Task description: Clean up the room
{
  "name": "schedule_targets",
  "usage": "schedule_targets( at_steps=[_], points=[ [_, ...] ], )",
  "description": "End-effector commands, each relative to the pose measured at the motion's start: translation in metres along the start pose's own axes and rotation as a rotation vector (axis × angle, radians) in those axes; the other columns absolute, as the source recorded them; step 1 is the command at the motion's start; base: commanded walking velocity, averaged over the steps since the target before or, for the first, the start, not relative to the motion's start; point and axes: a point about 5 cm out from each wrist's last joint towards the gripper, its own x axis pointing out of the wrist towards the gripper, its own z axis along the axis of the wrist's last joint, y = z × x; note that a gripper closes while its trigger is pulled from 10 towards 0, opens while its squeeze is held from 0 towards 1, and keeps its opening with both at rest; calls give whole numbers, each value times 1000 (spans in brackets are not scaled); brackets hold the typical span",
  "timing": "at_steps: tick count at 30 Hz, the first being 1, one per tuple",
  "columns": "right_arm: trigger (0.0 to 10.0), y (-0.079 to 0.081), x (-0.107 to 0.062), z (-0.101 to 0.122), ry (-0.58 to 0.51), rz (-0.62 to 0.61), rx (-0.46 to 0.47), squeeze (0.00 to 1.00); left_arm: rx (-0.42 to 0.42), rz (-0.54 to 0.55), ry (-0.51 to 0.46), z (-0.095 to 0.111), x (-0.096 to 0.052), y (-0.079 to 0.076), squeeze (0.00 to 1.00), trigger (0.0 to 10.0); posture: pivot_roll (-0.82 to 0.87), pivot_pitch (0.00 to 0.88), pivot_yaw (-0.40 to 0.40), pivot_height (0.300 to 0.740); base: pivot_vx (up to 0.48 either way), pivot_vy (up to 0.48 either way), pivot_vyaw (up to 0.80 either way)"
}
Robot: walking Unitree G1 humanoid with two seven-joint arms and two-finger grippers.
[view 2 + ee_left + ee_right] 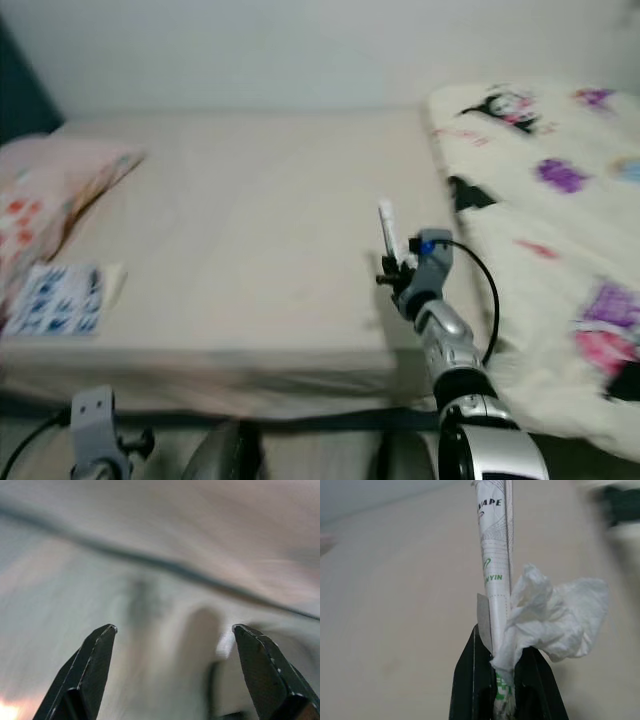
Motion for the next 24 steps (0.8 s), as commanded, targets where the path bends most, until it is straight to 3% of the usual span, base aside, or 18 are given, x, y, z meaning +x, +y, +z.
schedule_targets(
  at_steps=[1,10,24],
  points=[
    [0,8,-4,-22,71,19,4,0,26,-4,74,-20,-5,2,0,10000,-38,54,21,611,0,0,0],
    [0,3,-19,-52,183,11,-37,0,82,-4,177,-46,-14,7,0,10000,-44,56,23,646,0,0,0],
    [0,5,-36,-84,301,21,-59,0,104,-23,206,-51,-15,2,0,10000,-44,56,23,691,0,0,0]
  ],
)
